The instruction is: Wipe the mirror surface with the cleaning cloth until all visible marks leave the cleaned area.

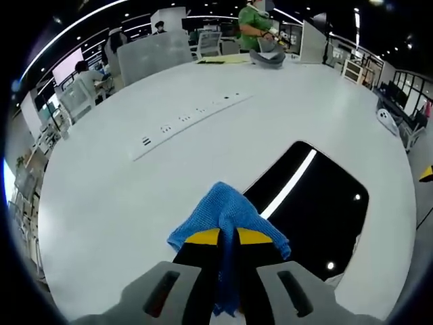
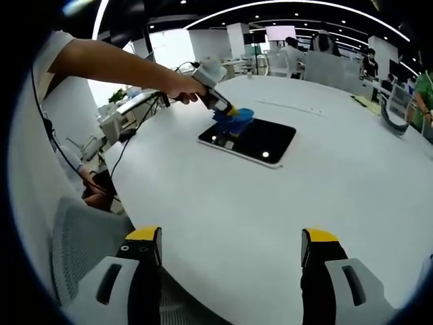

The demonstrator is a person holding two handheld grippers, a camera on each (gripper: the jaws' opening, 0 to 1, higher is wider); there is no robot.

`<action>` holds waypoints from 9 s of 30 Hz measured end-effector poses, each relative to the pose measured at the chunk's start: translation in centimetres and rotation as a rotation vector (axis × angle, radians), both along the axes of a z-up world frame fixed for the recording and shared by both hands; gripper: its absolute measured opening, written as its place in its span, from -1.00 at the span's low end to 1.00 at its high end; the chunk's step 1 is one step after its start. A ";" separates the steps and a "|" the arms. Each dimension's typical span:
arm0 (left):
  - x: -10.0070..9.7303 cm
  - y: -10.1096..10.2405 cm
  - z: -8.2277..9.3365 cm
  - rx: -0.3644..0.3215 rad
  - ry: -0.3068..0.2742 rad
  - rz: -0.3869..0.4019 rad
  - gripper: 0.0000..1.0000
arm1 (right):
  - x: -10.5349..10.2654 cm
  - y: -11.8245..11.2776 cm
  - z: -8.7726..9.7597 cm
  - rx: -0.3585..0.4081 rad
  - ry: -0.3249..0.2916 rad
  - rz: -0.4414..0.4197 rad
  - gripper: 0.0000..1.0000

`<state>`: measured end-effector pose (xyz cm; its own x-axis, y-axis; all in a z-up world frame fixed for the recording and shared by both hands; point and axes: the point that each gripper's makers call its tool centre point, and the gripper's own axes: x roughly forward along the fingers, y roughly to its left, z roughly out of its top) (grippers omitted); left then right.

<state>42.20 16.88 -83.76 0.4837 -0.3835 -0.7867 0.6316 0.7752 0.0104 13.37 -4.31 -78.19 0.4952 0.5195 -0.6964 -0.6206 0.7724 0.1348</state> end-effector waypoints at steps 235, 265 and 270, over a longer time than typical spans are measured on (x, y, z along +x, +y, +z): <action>-11.4 -5.4 -0.4 -0.073 0.142 -0.057 -0.88 | -0.4 -1.9 1.4 0.067 -0.069 0.026 0.66; -10.9 -5.7 -0.2 -0.049 0.153 -0.075 -0.89 | -0.3 -1.9 1.0 0.062 -0.056 0.014 0.66; -10.8 -5.7 -0.2 -0.042 0.152 -0.081 -0.89 | -0.5 -2.1 1.0 0.062 -0.054 0.008 0.66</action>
<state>31.36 11.19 -83.91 0.3270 -0.4501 -0.8309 0.6836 0.7198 -0.1209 12.92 -6.40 -77.23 0.5267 0.5645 -0.6355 -0.6344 0.7587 0.1482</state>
